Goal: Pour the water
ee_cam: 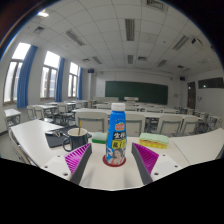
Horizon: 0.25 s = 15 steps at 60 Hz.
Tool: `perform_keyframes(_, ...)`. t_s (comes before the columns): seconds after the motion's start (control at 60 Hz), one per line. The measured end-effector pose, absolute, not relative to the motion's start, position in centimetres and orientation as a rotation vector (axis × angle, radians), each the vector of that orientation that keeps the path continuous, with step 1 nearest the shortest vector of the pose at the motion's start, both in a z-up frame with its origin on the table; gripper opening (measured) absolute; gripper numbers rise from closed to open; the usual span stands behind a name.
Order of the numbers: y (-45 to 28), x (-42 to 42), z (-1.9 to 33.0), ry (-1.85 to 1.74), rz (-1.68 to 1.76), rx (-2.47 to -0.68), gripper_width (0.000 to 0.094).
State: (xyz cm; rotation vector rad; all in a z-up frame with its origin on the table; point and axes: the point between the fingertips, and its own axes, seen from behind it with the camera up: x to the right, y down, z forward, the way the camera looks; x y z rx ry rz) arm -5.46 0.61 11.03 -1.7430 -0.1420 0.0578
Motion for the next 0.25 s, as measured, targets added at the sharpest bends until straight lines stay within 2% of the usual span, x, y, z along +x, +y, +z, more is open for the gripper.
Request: perform_keyframes(0.25,-5.1,-6.9,9.2,-0.065,0.261,-1.666,0.0857)
